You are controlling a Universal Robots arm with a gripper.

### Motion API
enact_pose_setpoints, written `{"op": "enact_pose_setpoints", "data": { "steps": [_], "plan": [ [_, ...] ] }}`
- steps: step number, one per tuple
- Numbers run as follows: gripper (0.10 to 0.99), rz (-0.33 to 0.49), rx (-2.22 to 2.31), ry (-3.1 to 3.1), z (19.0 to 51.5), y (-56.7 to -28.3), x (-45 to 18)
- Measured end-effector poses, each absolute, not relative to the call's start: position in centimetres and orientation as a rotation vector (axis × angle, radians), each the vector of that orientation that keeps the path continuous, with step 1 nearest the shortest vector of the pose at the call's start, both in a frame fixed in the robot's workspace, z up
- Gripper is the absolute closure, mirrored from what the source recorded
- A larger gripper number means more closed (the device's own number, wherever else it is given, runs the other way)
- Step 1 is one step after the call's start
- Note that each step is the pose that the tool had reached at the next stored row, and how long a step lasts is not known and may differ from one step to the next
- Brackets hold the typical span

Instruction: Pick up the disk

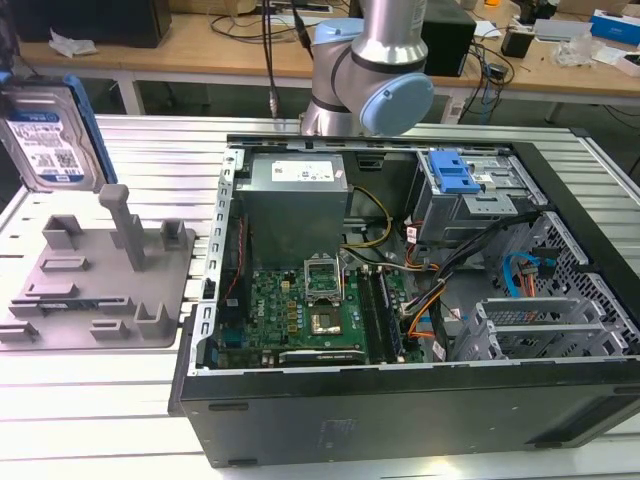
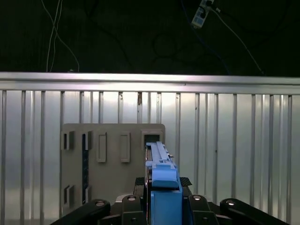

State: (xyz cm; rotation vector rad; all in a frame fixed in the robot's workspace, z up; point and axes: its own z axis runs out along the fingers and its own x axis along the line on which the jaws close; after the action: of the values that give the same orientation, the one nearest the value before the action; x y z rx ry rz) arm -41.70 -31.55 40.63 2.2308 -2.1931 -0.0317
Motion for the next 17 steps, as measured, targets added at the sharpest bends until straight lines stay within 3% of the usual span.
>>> {"op": "enact_pose_setpoints", "data": {
  "steps": [17],
  "plan": [
    [0.718,-0.058,2.244,-2.206,47.6,-31.7,-41.7]
  ]
}}
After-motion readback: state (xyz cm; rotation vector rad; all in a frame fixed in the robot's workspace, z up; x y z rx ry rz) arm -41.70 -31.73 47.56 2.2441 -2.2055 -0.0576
